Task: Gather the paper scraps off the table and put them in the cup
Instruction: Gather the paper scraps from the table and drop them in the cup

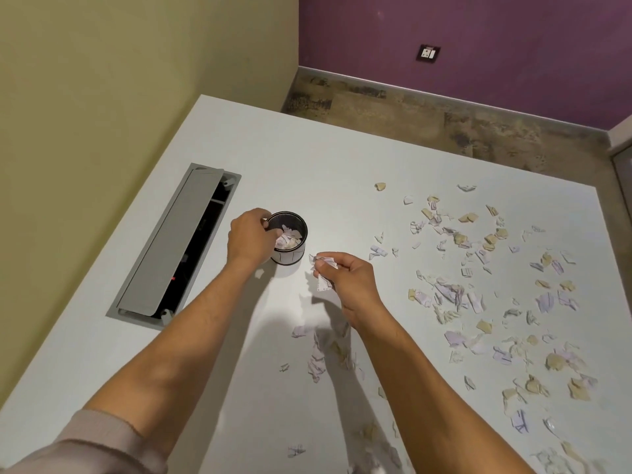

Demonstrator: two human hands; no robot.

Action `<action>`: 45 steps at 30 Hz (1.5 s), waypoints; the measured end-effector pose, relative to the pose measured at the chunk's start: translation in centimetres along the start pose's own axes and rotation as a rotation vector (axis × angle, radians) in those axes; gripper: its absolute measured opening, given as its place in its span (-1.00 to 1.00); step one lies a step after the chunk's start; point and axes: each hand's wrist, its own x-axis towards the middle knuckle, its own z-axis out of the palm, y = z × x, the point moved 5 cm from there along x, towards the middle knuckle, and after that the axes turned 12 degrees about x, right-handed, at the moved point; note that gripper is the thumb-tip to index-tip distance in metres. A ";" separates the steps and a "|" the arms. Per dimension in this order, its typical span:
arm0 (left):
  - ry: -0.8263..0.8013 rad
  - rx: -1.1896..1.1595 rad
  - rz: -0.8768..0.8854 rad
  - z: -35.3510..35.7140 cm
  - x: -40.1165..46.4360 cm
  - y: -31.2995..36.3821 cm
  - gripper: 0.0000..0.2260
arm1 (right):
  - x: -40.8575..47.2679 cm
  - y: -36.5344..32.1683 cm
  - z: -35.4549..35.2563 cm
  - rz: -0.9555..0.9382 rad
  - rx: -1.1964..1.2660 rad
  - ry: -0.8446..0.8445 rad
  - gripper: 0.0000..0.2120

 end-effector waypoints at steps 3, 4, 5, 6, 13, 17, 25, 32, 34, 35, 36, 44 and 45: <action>0.049 -0.065 -0.051 0.3 -0.8 -1.4 -0.81 | 1.2 -0.3 1.5 0.012 -0.055 0.002 -0.90; 0.046 -0.083 -0.065 0.5 -1.1 -1.7 -0.82 | 1.7 -0.5 2.1 0.013 -0.077 0.004 -0.90; 0.038 -0.097 -0.077 0.7 -1.3 -2.0 -0.82 | 2.4 -0.7 2.8 0.011 -0.102 0.008 -0.90; 0.030 -0.107 -0.087 0.9 -1.4 -2.2 -0.81 | 3.1 -0.9 3.5 0.006 -0.133 0.012 -0.90; 0.039 -0.161 -0.143 1.3 -1.3 -2.5 -0.81 | 7.1 -3.2 7.6 -0.031 -0.347 0.038 -0.97; 0.058 -0.128 -0.154 1.4 -1.1 -2.6 -0.84 | 7.0 -3.7 9.2 -0.056 -0.580 -0.042 -0.85; 0.117 -0.146 -0.174 1.3 -1.6 -3.3 -0.83 | 5.7 -5.0 7.2 -0.219 -0.621 0.043 -0.64; 0.092 -0.255 -0.153 4.6 -5.9 -6.0 -0.83 | 3.3 -0.6 -0.5 -0.259 -0.643 0.075 -0.67; 0.043 -0.226 -0.089 6.2 -7.6 -6.4 -0.78 | 2.5 1.5 -2.5 -0.267 -0.794 0.003 -0.69; 0.003 -0.183 -0.025 7.1 -8.4 -6.5 -0.74 | 2.2 2.6 -3.4 -0.269 -0.891 -0.051 -0.69; -0.038 -0.091 0.080 8.1 -9.1 -6.4 -0.70 | 1.9 3.9 -4.3 -0.261 -0.993 -0.113 -0.67; -0.336 0.408 0.509 15.2 -15.8 -8.2 -0.41 | -2.2 10.2 -8.0 -0.288 -1.450 -0.459 -0.54; -0.340 0.429 0.540 15.5 -16.5 -8.2 -0.39 | -3.0 10.8 -8.3 -0.290 -1.441 -0.481 -0.52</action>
